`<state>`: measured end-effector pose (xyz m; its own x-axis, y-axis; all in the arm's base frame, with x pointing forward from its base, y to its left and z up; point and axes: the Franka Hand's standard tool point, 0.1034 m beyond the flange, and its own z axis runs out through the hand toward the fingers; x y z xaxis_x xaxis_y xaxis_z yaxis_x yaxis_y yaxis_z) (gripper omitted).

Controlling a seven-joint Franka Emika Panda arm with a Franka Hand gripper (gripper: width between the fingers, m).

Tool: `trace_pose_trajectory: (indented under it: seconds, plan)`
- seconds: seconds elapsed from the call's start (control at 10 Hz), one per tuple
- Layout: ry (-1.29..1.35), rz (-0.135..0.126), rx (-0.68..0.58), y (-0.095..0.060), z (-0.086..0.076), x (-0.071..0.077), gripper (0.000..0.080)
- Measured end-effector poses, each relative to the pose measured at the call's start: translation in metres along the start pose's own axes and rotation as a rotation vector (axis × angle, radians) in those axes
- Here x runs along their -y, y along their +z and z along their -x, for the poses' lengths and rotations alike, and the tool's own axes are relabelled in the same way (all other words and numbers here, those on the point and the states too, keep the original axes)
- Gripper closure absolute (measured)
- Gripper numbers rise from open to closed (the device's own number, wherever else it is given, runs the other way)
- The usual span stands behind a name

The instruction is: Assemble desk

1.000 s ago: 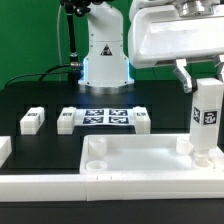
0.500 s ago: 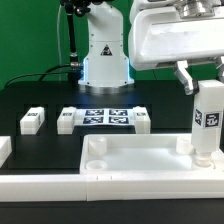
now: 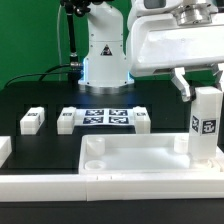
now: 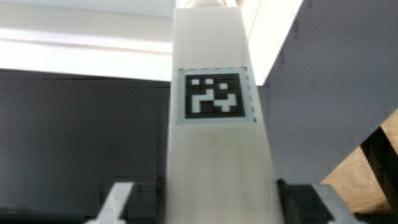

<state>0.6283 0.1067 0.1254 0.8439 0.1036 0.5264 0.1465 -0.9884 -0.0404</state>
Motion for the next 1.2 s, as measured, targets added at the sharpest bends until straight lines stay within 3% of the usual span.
trace_pose_trajectory:
  seconds: [0.8,0.9,1.0,1.1,1.2]
  plan:
    - [0.022,0.004,-0.067,0.0016,0.0052,0.0031,0.0509]
    - [0.022,0.004,-0.067,0.0016,0.0053,0.0031,0.0301]
    - [0.022,0.005,-0.067,0.0016,0.0053,0.0030,0.0301]
    - [0.022,0.005,-0.067,0.0016,0.0053,0.0030,0.0181]
    - [0.022,0.005,-0.067,0.0016,0.0053,0.0030,0.0159]
